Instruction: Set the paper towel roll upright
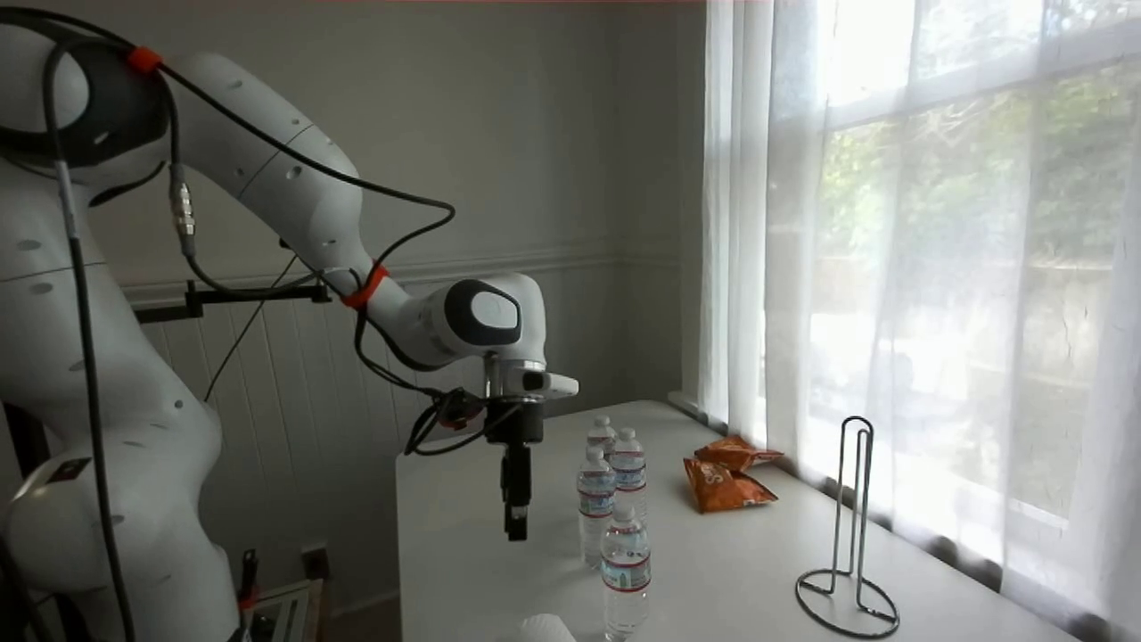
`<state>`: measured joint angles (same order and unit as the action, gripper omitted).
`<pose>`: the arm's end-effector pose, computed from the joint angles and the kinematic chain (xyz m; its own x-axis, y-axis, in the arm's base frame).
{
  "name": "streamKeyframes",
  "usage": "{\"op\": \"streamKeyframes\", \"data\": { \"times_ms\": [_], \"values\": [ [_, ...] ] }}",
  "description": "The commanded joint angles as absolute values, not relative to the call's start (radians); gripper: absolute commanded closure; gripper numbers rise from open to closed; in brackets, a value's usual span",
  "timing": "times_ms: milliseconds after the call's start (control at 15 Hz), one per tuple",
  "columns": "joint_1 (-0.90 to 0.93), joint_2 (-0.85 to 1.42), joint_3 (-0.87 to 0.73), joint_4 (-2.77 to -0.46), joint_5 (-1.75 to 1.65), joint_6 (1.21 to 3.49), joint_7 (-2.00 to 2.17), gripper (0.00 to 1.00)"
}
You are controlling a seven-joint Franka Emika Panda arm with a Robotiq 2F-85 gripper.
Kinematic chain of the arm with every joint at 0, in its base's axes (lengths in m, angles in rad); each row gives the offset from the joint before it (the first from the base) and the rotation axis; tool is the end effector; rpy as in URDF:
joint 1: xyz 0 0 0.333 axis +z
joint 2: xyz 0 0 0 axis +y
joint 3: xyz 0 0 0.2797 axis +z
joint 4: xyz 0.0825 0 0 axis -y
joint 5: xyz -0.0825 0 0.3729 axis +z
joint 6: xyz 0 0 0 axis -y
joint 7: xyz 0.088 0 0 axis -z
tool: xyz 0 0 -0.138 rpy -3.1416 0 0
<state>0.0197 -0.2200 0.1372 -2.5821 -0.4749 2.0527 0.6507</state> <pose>0.3898 0.0206 0.2652 0.9718 -0.2262 -0.0670 -0.1659 -0.8573 0.4874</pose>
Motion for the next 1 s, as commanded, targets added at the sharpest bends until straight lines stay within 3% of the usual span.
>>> {"op": "streamKeyframes", "data": {
  "times_ms": [0,467,933],
  "values": [
    [0.020,-0.220,0.139,-2.580,-0.474,2.051,0.650,0.00],
    [0.020,-0.193,0.170,-2.674,-0.857,2.081,0.832,0.00],
    [0.048,-0.132,0.155,-2.745,-0.993,2.071,0.991,0.00]
  ]
}}
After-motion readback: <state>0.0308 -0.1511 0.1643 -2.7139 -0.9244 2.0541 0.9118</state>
